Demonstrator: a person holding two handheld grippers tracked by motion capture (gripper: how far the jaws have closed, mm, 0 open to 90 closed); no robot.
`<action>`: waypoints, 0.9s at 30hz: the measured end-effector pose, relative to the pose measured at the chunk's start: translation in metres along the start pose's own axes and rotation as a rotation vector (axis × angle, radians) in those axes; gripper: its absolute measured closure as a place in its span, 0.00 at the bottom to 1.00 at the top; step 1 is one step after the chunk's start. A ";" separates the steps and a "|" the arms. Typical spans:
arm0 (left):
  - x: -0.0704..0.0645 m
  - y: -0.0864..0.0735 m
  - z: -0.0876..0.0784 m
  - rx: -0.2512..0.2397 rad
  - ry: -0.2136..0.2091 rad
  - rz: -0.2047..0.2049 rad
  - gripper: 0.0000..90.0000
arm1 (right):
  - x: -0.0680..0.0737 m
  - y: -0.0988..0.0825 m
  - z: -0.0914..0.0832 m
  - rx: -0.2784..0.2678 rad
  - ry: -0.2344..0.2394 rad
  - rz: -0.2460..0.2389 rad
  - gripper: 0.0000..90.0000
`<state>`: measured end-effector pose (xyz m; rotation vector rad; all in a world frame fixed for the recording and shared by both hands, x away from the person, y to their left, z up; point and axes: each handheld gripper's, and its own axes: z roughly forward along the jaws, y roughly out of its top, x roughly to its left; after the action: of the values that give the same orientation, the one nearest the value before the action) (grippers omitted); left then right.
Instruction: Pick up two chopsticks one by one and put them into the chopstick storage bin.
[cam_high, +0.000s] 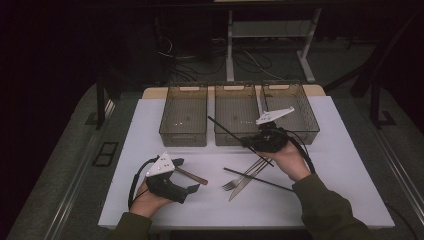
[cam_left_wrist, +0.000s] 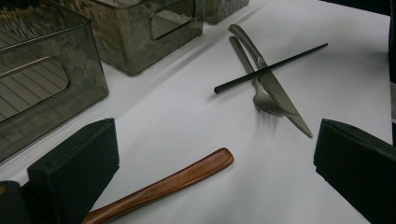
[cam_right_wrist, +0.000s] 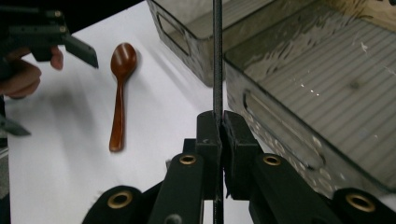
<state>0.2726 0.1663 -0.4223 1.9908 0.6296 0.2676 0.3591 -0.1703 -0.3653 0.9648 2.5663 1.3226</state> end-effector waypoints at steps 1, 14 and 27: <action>0.000 0.000 0.000 0.003 0.001 0.002 0.00 | 0.001 0.003 0.002 0.001 0.001 0.005 0.94; 0.000 0.000 0.001 0.004 -0.003 0.003 0.00 | 0.003 0.041 0.028 0.004 -0.008 0.020 0.94; -0.001 0.000 0.002 0.008 -0.006 0.006 0.00 | -0.002 0.065 0.048 0.016 -0.045 0.057 0.94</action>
<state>0.2728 0.1642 -0.4229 2.0011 0.6214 0.2631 0.4100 -0.1097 -0.3458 1.0650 2.5380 1.2800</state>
